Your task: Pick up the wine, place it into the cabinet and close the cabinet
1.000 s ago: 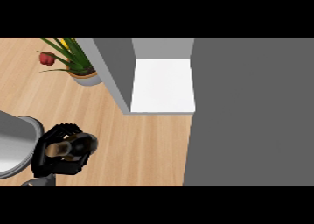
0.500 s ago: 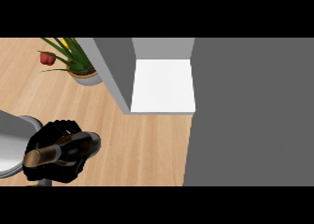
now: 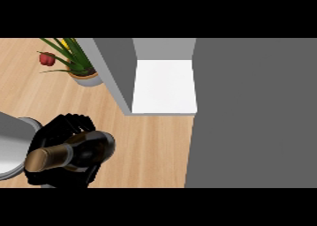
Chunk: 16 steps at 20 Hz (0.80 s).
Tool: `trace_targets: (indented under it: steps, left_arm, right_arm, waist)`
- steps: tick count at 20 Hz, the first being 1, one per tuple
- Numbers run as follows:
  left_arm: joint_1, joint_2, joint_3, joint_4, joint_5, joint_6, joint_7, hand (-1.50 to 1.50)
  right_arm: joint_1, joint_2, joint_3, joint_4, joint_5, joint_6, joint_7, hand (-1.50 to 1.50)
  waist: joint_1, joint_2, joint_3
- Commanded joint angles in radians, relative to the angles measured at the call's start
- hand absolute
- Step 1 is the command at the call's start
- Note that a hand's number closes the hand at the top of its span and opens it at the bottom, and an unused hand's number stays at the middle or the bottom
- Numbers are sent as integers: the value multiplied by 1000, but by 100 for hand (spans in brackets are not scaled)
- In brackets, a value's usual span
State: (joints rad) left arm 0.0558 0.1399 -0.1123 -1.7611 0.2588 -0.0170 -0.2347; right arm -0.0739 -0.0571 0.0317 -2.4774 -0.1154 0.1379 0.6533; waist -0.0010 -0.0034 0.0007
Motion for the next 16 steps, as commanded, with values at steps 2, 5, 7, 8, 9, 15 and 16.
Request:
trace_targets:
  steps: [2,5,7,8,9,15,16]
  left_arm:
    - [-26,-24,-74,-156,-39,74,189,150]
    - [-104,-80,-127,-124,-62,92,215,150]
    - [-80,-119,-190,-135,-129,126,181,150]
    - [-109,-126,-175,-156,-119,141,222,150]
    - [-155,-137,-279,-158,-142,269,260,150]
    - [-328,-139,-231,-98,-84,318,346,150]
    - [-324,-139,-299,-73,-104,381,333,150]
  right_arm:
    - [18,9,17,-165,-50,-40,110,-150]
    - [45,17,5,-81,-63,0,7,-150]
    - [21,-13,-27,-161,-107,-15,101,-150]
    - [64,3,-51,-71,-111,26,-32,-150]
    - [39,30,43,-92,-33,-6,22,-150]
    - [102,0,-59,-89,-140,48,-34,-150]
    - [109,10,-43,-90,-127,53,-54,-150]
  waist:
    - [-3,-1,0]
    - [-5,1,0]
    - [-6,0,0]
    - [-4,2,0]
    - [-8,0,0]
    - [-8,2,0]
    - [-10,2,0]
